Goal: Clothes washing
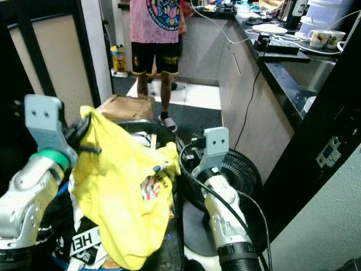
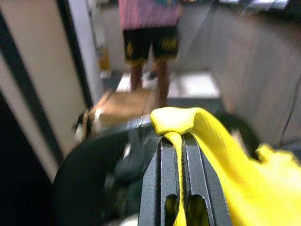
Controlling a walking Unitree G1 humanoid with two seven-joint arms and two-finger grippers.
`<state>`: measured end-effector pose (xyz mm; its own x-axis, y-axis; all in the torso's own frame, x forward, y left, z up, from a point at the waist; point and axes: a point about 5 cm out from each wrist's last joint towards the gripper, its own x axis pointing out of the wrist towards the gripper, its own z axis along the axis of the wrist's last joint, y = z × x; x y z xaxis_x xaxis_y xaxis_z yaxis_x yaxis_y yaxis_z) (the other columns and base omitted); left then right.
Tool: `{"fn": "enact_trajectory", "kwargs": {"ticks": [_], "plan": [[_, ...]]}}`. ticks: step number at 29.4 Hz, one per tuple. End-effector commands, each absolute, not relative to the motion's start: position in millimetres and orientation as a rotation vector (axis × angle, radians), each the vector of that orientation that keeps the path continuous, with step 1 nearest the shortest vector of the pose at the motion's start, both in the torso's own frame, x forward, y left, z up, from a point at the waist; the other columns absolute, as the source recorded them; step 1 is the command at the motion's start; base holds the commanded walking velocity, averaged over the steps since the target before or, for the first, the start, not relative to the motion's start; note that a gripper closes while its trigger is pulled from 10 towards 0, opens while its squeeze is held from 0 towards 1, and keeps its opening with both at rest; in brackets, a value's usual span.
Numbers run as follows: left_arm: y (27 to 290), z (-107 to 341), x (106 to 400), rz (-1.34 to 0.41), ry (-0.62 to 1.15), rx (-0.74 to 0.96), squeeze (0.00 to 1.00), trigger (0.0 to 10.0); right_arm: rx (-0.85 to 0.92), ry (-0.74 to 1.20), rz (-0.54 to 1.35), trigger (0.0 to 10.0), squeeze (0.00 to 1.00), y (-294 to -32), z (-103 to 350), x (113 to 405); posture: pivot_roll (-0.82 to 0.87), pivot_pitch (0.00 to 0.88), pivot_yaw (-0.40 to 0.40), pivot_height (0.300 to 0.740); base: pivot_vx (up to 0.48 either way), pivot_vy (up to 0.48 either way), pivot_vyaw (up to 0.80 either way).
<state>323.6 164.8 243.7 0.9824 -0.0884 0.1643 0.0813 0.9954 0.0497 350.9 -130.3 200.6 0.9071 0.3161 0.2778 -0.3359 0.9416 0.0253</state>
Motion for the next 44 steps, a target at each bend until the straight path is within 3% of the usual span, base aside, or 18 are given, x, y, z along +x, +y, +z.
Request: {"fn": "enact_trajectory", "kwargs": {"ticks": [1,9,29,36,37,39,41,44], "plan": [[164,231,324,-0.078,-0.089,0.07,0.0,10.0,0.058,-0.253,0.349,10.0,0.0,-128,198,351,0.0,0.051,0.011,0.74,0.0,0.0,0.0],[164,216,325,-0.014,-0.071,0.083,0.0,10.0,0.06,-0.233,0.33,10.0,0.0,-130,194,352,0.0,0.049,0.016,0.74,0.0,0.0,0.0],[159,221,325,-0.046,-0.133,0.121,0.0,10.0,0.081,-0.241,0.266,10.0,0.0,-141,198,354,0.0,0.035,0.029,0.74,0.0,0.0,-0.8],[151,223,323,-0.111,-0.16,0.133,0.0,10.0,0.086,-0.247,0.253,10.0,0.0,-143,200,357,0.01,0.034,0.028,0.74,0.0,0.0,-0.8],[139,229,319,-0.217,-0.204,0.113,0.0,10.0,0.09,-0.25,0.249,10.0,0.0,-144,201,357,0.01,0.038,0.027,0.74,0.0,0.0,-0.8],[139,229,319,-0.217,-0.204,0.113,0.0,10.0,0.09,-0.25,0.249,10.0,0.0,-144,201,357,0.01,0.038,0.027,0.74,0.0,0.0,-0.8],[118,241,308,-0.384,-0.297,0.087,0.0,10.0,0.114,-0.28,0.231,10.0,0.0,-144,206,356,0.01,0.042,0.028,0.74,0.0,0.0,-0.8],[114,243,307,-0.402,-0.311,0.088,0.0,10.0,0.129,-0.308,0.208,10.0,0.0,-147,211,357,0.01,0.042,0.028,0.74,0.0,0.0,-0.8]]}}
